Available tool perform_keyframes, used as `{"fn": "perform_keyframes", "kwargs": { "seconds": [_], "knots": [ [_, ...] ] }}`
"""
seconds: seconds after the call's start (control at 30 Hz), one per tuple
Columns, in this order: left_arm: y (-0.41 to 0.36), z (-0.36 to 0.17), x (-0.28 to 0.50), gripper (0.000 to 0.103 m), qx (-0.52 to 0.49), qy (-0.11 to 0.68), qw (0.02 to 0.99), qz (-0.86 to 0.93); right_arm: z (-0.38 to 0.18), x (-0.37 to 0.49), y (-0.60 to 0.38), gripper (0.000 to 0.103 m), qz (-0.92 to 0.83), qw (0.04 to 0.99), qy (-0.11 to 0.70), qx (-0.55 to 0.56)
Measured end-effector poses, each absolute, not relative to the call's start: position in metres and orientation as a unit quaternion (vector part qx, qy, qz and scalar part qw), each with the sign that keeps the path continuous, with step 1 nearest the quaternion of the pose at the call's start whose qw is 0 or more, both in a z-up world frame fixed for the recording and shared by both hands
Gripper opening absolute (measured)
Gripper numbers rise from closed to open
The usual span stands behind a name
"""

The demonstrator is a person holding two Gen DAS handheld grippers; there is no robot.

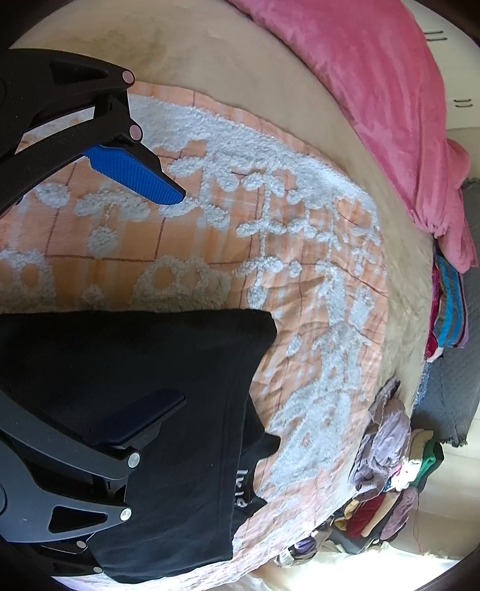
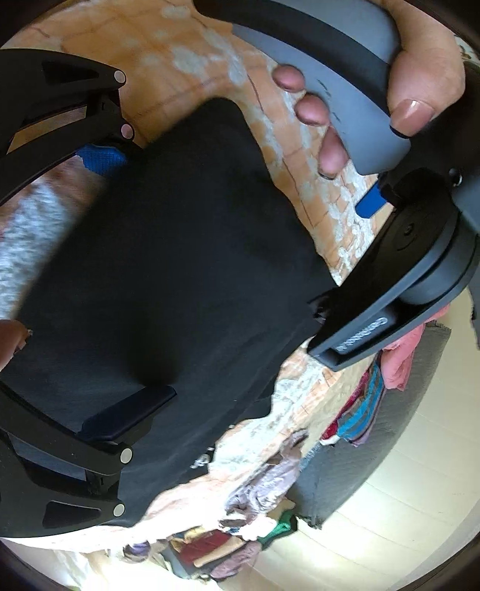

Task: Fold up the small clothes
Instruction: 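Move both grippers to one side edge of the black sweatshirt and close them on it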

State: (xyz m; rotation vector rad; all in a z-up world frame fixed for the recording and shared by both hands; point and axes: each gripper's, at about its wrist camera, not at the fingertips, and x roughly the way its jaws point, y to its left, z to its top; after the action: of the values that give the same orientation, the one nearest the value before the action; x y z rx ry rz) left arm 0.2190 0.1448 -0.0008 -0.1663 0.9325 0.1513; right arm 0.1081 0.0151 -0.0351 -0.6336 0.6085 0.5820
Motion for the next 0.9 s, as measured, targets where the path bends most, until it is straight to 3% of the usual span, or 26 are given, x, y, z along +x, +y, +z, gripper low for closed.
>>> {"fn": "perform_keyframes", "kwargs": {
  "seconds": [0.13,0.23,0.27,0.37,0.47,0.9],
  "knots": [
    [0.152,-0.007,0.222,0.093,-0.094,0.455,0.882,0.073,-0.029,0.106,0.017,0.095,0.264,0.878,0.251,-0.311],
    [0.157,-0.011,0.223,0.093,-0.110,0.460,0.879,0.069,-0.022,0.099,0.010,0.067,0.276,0.884,0.228,-0.300],
    [0.157,-0.011,0.223,0.093,-0.114,0.460,0.878,0.067,-0.020,0.098,0.007,0.062,0.276,0.887,0.222,-0.297],
    [0.157,-0.012,0.225,0.093,-0.129,0.463,0.875,0.056,-0.014,0.090,-0.001,0.025,0.287,0.891,0.212,-0.282],
    [0.153,-0.012,0.227,0.093,-0.136,0.465,0.873,0.046,-0.008,0.084,-0.007,0.019,0.287,0.896,0.203,-0.270],
    [0.124,0.001,0.233,0.093,-0.183,0.453,0.872,-0.029,0.019,0.070,-0.047,0.014,0.273,0.928,0.173,-0.187]
  ]
}}
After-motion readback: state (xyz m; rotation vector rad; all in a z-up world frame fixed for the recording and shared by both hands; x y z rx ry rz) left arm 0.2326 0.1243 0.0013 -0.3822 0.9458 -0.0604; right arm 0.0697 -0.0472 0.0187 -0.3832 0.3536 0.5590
